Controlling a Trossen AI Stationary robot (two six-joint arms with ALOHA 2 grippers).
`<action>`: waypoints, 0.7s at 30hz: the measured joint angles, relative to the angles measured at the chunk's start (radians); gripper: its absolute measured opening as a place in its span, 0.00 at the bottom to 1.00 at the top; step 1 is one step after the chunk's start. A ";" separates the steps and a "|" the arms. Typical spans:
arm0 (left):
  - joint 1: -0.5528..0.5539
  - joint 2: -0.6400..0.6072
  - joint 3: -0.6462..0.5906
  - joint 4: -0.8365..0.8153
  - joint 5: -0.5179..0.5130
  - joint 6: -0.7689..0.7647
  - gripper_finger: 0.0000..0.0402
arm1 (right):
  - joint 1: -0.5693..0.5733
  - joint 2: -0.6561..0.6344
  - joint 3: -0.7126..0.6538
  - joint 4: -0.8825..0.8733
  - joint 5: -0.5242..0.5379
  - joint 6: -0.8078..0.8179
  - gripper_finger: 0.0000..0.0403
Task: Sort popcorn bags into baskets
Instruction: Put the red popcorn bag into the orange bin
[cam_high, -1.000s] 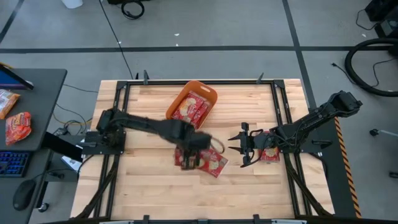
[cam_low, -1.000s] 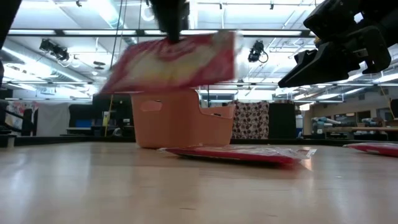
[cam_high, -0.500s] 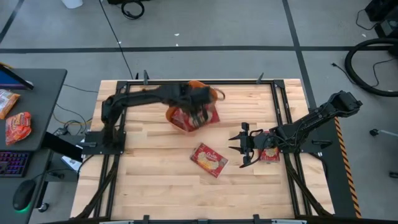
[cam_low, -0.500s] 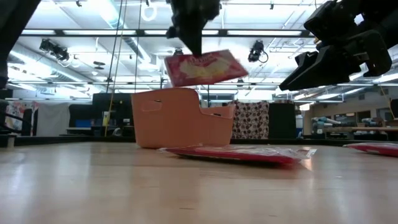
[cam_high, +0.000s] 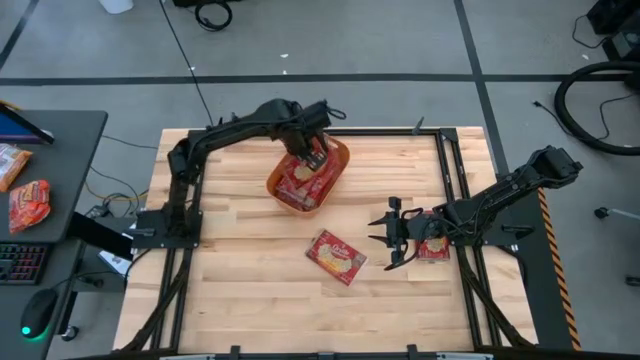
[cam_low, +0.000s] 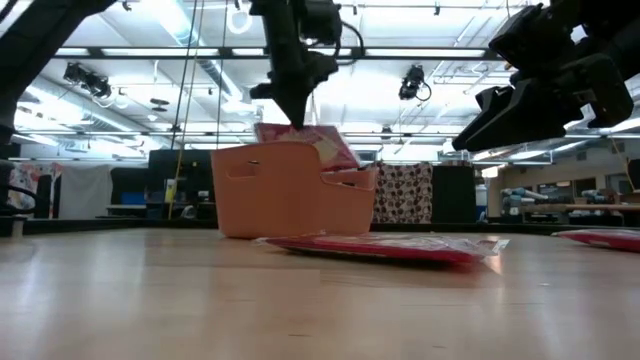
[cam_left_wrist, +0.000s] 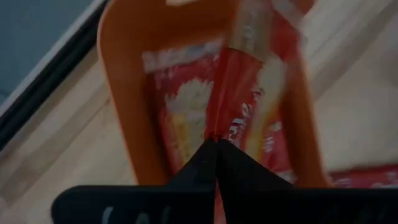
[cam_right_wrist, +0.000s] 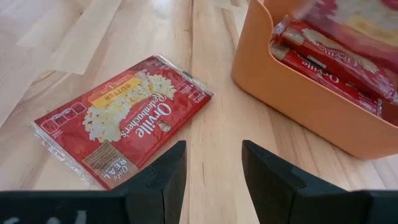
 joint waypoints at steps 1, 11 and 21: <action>0.003 0.011 0.000 -0.011 -0.002 -0.006 0.04 | 0.000 0.000 0.000 -0.001 0.000 0.002 0.40; -0.036 0.051 0.000 -0.111 -0.104 0.074 0.31 | 0.001 0.000 0.000 -0.008 0.002 0.010 0.40; -0.313 0.041 0.001 0.038 -0.003 0.411 0.40 | 0.001 0.000 0.000 -0.008 0.002 0.010 0.40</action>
